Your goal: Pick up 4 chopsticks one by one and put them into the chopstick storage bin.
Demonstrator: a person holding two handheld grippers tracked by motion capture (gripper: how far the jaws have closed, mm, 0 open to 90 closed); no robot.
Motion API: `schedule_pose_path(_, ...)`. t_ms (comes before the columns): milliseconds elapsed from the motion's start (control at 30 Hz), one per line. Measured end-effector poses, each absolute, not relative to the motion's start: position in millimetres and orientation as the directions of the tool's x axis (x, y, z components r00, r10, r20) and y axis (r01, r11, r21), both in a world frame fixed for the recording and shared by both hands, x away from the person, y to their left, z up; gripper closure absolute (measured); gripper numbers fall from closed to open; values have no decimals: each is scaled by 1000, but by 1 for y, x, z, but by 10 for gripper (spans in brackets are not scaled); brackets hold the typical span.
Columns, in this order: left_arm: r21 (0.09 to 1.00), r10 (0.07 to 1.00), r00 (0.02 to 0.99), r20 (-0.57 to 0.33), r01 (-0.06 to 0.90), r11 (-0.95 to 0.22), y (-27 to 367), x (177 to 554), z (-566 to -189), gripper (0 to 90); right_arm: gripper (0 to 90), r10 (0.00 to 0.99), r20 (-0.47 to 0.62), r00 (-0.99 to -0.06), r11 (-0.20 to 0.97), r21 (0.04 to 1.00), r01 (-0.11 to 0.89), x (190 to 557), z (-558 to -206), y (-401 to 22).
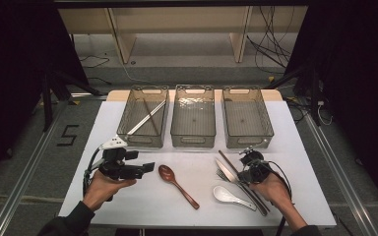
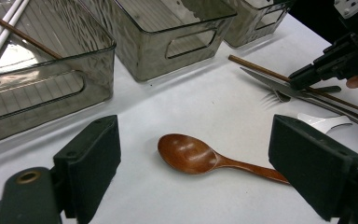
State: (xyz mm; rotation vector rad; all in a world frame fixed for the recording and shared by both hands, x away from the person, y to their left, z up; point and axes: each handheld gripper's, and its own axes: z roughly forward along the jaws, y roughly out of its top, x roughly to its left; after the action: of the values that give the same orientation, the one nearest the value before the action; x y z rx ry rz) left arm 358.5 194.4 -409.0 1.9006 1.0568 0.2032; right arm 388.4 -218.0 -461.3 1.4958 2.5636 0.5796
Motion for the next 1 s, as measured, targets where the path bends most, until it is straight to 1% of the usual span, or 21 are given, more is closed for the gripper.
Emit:
schedule_pose_path(233, 781, 741, 614, -271, 591, -203, 195, 359, -409, 165, 851, 853, 69, -517, 450, 402, 797, 387, -457, -218)
schedule_pose_path(367, 783, 749, 607, -265, 589, -200, 193, 359, -408, 165, 851, 858, 68, -510, 426, 461, 778, 385, -446, -219)
schedule_pose_path(567, 778, 732, 617, -289, 597, -196, 185, 359, -407, 165, 851, 841, 88, -533, 394, 575, 717, 381, -422, -209)
schedule_pose_path(667, 778, 722, 629, -288, 593, -206, 177, 357, -406, 165, 851, 830, 100, -548, 381, 615, 690, 381, -414, -201)
schedule_pose_path(800, 767, 704, 637, -313, 607, -207, 169, 355, -408, 165, 851, 824, 113, -555, 365, 645, 671, 381, -407, -195)
schedule_pose_path(933, 763, 688, 652, -319, 607, -222, 161, 354, -409, 165, 851, 822, 118, -557, 353, 662, 661, 382, -403, -191)
schedule_pose_path(1000, 762, 682, 650, -335, 613, -209, 159, 354, -409, 165, 850, 815, 115, -568, 359, 668, 652, 382, -402, -188)
